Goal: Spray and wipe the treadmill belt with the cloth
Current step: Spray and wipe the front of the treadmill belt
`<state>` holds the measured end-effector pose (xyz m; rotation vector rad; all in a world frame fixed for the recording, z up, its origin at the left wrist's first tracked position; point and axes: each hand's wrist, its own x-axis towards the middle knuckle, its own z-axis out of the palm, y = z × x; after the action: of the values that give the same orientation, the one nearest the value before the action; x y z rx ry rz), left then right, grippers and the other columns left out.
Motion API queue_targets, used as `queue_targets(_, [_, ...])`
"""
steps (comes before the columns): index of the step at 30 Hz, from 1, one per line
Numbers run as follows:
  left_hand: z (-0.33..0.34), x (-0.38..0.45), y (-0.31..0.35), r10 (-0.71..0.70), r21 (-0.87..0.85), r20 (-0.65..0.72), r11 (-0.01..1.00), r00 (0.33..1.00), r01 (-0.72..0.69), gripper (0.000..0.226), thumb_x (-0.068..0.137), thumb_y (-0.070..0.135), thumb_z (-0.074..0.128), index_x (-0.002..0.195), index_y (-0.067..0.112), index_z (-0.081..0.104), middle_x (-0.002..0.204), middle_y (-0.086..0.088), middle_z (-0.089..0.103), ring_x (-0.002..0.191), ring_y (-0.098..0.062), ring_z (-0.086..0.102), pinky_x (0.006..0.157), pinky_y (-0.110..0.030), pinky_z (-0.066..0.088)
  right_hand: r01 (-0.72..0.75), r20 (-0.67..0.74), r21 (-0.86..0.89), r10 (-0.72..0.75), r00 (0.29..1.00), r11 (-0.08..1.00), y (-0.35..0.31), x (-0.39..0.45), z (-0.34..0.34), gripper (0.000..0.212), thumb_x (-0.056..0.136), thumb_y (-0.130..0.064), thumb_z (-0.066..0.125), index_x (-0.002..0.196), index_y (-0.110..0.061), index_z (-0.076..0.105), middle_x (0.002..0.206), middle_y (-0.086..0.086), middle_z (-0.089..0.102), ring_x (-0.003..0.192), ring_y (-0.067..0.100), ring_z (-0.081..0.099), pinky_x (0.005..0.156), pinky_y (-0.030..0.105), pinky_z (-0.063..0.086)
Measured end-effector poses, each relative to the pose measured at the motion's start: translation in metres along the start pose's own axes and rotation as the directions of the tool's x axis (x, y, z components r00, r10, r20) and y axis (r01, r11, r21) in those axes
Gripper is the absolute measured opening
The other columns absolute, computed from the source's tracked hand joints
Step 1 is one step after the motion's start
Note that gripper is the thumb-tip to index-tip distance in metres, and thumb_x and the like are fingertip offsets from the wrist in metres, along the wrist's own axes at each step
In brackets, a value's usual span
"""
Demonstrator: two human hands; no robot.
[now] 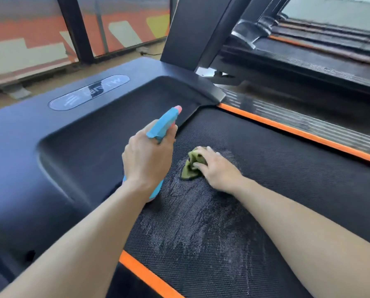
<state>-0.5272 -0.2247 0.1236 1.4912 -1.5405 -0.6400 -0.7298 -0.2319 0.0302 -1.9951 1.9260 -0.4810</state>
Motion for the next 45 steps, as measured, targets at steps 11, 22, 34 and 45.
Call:
queue_targets(11, [0.013,0.012,0.016,0.028,0.2,0.168,0.978,0.985,-0.061,0.034,0.094,0.065,0.053,0.108,0.042,0.073,0.091,0.003,0.078,0.099,-0.033,0.068,0.087,-0.039,0.052,0.227,0.156,0.029,-0.229,0.961,0.973,-0.029,-0.006,0.013,0.04,0.096,-0.038,0.051,0.136,-0.034,0.045,0.152,-0.004,0.038,0.14,0.024,0.032,0.117,0.04,0.022])
queue_targets(22, [0.017,0.002,0.021,0.096,0.312,0.214,0.936,0.972,-0.161,0.032,0.099,0.06,0.05,0.108,0.039,0.072,0.092,-0.001,0.074,0.095,-0.036,0.065,0.081,-0.038,0.046,0.0,-0.007,0.062,0.001,1.0,0.998,0.002,-0.041,-0.016,0.036,0.096,-0.037,0.054,0.132,-0.032,0.05,0.143,-0.01,0.043,0.137,0.018,0.038,0.113,0.038,0.029])
queue_targets(34, [0.028,-0.045,0.032,0.295,0.429,0.343,0.796,0.892,-0.428,0.027,0.098,0.052,0.056,0.116,0.042,0.073,0.103,0.0,0.078,0.105,-0.033,0.068,0.079,-0.036,0.039,-0.412,-0.085,-0.005,0.411,0.908,0.911,0.099,-0.107,-0.084,0.047,0.1,-0.039,0.048,0.144,-0.028,0.037,0.149,0.005,0.042,0.131,0.028,0.044,0.104,0.035,0.032])
queue_targets(45, [0.022,-0.063,0.046,0.267,0.435,0.568,0.706,0.779,-0.559,0.036,0.092,0.067,0.056,0.1,0.036,0.073,0.092,0.008,0.07,0.102,-0.024,0.067,0.086,-0.036,0.049,0.195,0.084,0.151,-0.209,0.974,0.969,0.021,-0.186,-0.023,0.036,0.091,-0.04,0.064,0.125,-0.036,0.054,0.148,-0.02,0.041,0.143,-0.003,0.023,0.116,0.018,0.014])
